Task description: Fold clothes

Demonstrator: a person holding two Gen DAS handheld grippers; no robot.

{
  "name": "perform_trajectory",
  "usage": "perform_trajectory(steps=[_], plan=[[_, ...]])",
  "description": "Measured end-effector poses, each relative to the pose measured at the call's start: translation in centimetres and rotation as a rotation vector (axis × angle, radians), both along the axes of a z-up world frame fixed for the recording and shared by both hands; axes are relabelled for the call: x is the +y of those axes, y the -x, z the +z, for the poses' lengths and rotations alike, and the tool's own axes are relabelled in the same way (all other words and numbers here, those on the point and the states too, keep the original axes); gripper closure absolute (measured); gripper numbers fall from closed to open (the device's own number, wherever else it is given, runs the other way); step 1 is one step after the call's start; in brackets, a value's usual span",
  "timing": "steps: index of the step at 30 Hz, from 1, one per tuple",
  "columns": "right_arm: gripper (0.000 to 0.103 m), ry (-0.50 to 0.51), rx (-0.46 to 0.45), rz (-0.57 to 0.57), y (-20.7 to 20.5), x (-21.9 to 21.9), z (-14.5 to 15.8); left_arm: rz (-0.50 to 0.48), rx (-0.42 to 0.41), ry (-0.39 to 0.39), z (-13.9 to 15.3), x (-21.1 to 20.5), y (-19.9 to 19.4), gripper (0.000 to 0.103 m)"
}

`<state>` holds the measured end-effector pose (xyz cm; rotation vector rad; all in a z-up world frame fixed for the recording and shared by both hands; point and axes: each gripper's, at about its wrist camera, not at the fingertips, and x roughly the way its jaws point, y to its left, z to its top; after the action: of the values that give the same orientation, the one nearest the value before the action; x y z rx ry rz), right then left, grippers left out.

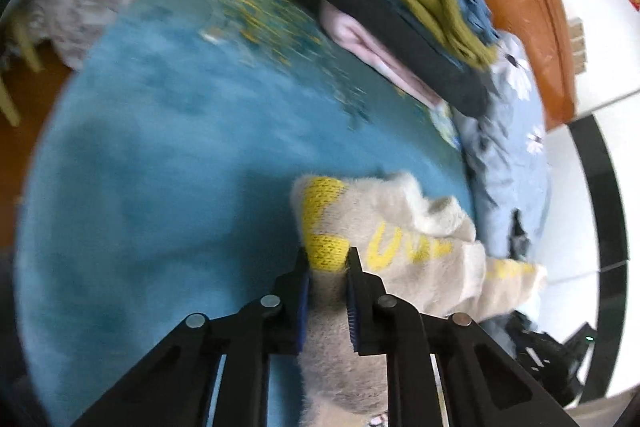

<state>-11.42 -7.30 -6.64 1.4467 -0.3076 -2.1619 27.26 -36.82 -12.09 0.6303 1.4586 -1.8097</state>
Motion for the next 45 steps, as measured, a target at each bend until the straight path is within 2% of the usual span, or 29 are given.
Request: perform_trajectory(steps=[3,5,7,9,12,17,20,22,24,27,31,33,35,38,43,45], plan=[[0.093,-0.016,0.006,-0.056,1.8,0.8,-0.2,-0.021,-0.001,-0.027,-1.0,-0.5,-0.6,0.086],[0.082,-0.013,-0.001,-0.135,3.4,1.7,-0.4,-0.038,-0.003,-0.037,-1.4,-0.7,-0.6,0.085],[0.06,0.015,-0.017,-0.22,4.8,2.8,-0.6,-0.055,-0.011,-0.034,-1.4,-0.6,-0.2,0.081],[0.055,0.049,-0.033,-0.315,6.3,4.0,-0.9,-0.067,-0.007,-0.041,-1.6,-0.7,-0.2,0.079],[0.055,0.058,-0.038,-0.408,8.4,4.9,-1.1,-0.08,0.003,-0.048,-1.4,-0.8,-0.6,0.077],[0.055,0.047,-0.06,-0.464,11.0,4.8,-1.5,-0.09,-0.012,-0.038,-0.8,-0.9,-1.5,0.067],[0.057,0.091,-0.084,-0.509,11.3,5.1,-1.8,-0.089,-0.017,-0.041,-0.8,-0.8,-2.4,0.061],[0.086,0.113,-0.074,-0.508,11.0,4.8,-0.9,-0.083,-0.021,-0.042,-0.9,-0.7,-2.8,0.06],[0.087,0.125,-0.056,-0.491,10.7,4.3,0.1,-0.076,-0.02,-0.048,-1.0,-0.7,-3.2,0.059],[0.088,0.094,0.051,-0.372,9.5,2.2,3.4,-0.069,-0.014,-0.056,-1.0,-0.6,-3.3,0.059],[0.088,-0.028,0.302,-0.075,4.2,-3.5,8.6,-0.073,-0.013,-0.055,-0.8,-0.2,-3.3,0.059],[0.088,-0.11,0.433,0.105,0.1,-7.1,10.1,-0.072,-0.012,-0.055,-0.7,0.1,-3.3,0.059],[0.088,-0.199,0.522,0.275,-4.3,-10.6,9.5,-0.07,-0.011,-0.058,-0.6,0.3,-3.3,0.059],[0.089,-0.295,0.554,0.462,-9.4,-14.8,6.1,-0.07,-0.014,-0.054,-0.2,0.6,-3.5,0.059],[0.089,-0.44,0.595,0.657,-15.8,-18.6,0.6,-0.061,0.003,-0.043,0.7,0.9,-4.4,0.059],[0.089,-0.509,0.668,0.725,-18.3,-19.0,-0.6,-0.05,0.021,-0.045,0.9,0.9,-4.8,0.059]])
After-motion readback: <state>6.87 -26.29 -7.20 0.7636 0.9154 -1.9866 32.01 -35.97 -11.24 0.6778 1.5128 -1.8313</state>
